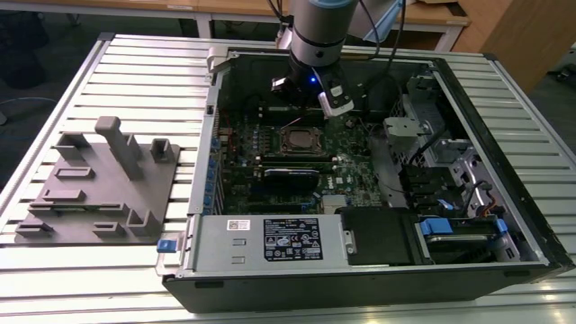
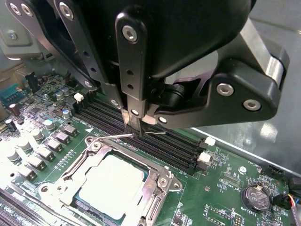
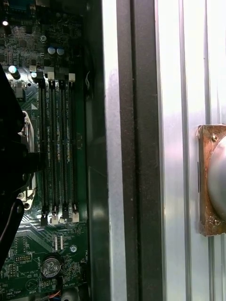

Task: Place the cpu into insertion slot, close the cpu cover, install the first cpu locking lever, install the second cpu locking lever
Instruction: 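Install the first cpu locking lever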

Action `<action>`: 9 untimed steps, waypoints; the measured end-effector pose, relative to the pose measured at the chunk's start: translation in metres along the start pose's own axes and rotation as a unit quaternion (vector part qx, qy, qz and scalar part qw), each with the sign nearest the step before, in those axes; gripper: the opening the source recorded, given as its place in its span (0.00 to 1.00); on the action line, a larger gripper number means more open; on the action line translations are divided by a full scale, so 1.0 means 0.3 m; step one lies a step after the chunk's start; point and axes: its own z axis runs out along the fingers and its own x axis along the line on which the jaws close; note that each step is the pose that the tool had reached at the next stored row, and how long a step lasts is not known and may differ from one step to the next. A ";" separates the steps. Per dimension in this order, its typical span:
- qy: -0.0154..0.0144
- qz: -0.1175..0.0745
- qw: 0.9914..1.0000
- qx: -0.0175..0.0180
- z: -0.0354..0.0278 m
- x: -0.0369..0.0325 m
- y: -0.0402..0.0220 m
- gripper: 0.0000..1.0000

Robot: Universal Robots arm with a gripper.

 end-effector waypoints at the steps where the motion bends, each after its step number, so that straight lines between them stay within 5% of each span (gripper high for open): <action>1: 0.000 0.000 1.000 0.000 0.000 0.000 0.000 0.11; 9: 0.000 0.000 1.000 0.000 0.000 0.000 0.000 0.11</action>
